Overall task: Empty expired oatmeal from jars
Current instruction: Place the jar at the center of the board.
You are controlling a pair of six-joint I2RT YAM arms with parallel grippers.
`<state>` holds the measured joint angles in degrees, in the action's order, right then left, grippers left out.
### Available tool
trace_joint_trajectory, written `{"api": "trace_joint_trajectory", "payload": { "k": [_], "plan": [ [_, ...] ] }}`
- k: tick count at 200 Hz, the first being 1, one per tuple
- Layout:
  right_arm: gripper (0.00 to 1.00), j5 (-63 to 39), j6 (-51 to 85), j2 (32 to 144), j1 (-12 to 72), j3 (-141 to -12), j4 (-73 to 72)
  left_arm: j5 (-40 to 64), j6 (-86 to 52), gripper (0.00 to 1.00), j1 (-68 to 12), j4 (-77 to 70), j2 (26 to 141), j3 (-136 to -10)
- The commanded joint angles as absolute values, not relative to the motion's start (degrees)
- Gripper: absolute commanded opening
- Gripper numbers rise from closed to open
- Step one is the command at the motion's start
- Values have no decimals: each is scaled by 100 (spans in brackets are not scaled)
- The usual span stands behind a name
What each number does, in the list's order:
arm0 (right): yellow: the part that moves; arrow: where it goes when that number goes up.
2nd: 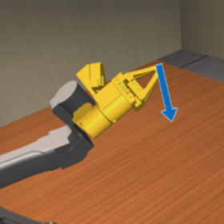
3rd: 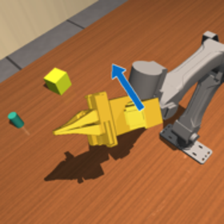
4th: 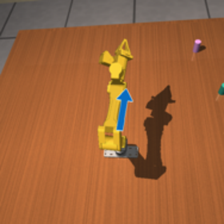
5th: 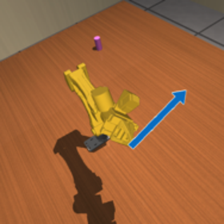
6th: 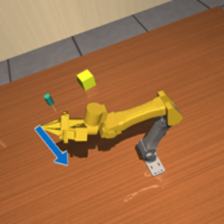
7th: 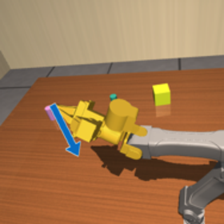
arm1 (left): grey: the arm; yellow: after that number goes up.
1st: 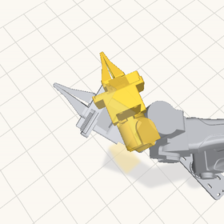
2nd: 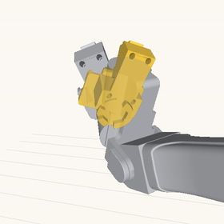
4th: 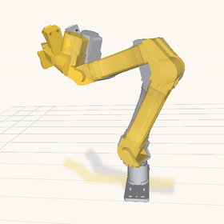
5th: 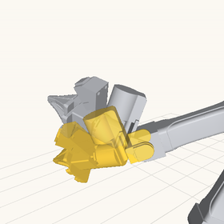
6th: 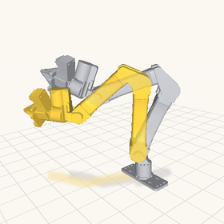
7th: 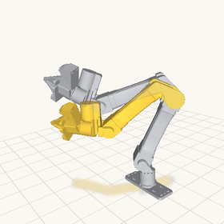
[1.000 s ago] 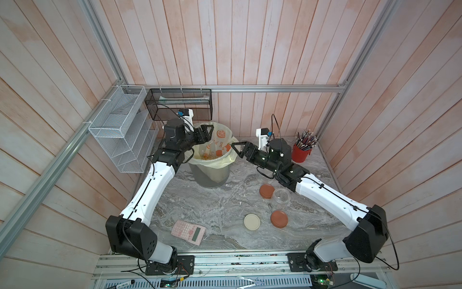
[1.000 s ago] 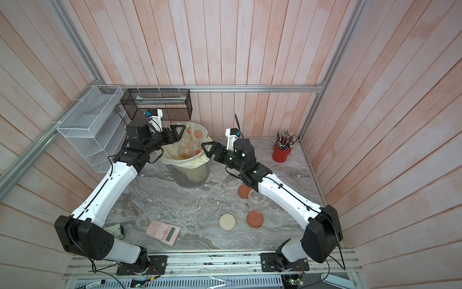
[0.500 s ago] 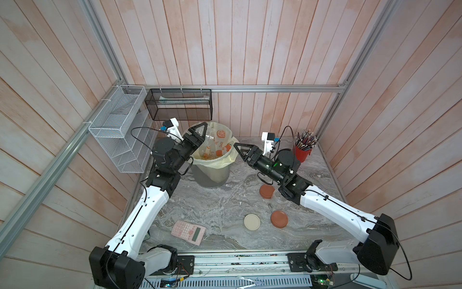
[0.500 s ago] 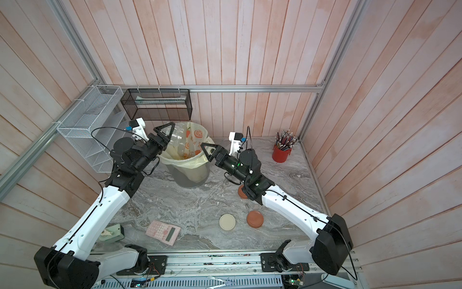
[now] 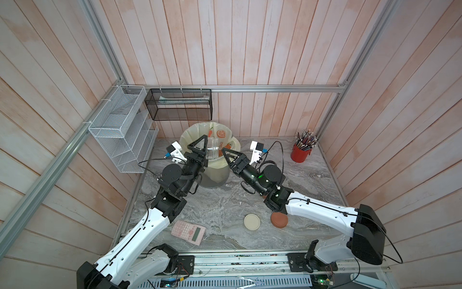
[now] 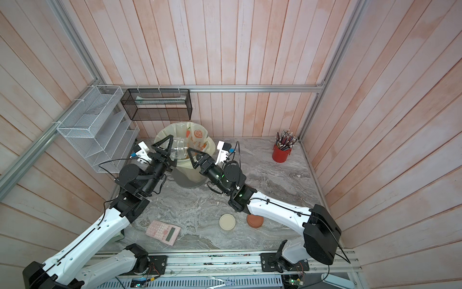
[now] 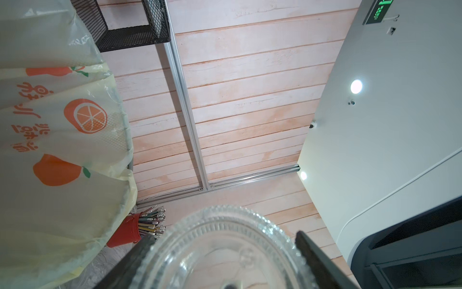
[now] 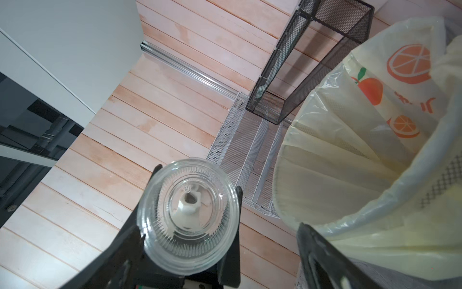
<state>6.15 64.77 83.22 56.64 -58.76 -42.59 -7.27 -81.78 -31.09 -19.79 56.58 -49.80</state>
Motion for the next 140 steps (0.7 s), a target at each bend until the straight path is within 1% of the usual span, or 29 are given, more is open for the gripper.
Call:
{"api": "trace_joint_trajectory", "payload": {
  "k": [1,29,52,62,83,100,140],
  "plan": [
    [98,910,6469,8518,5814,-6126,-4649,-1586,-8652,9,-3437,-2239,5453,-4926],
    [98,1056,6289,8579,5950,-6132,-4947,-2033,-8818,9,-3778,-2061,5318,-4813],
    [98,1147,6155,8546,6039,-6080,-5058,-2198,-8989,9,-3927,-1936,5245,-4699],
    [98,1375,6079,8465,6149,-5960,-5180,-2298,-9049,9,-3937,-1923,5199,-4615],
    [98,1452,5913,8358,6256,-6018,-4877,-2394,-9015,8,-3937,-1960,5109,-4506],
    [98,1473,5999,8341,6283,-5903,-4964,-2462,-9047,6,-3971,-1975,5088,-4473],
    [98,1475,5969,8397,6341,-6020,-4745,-2575,-9034,6,-4154,-2056,5119,-4456]
  ]
}}
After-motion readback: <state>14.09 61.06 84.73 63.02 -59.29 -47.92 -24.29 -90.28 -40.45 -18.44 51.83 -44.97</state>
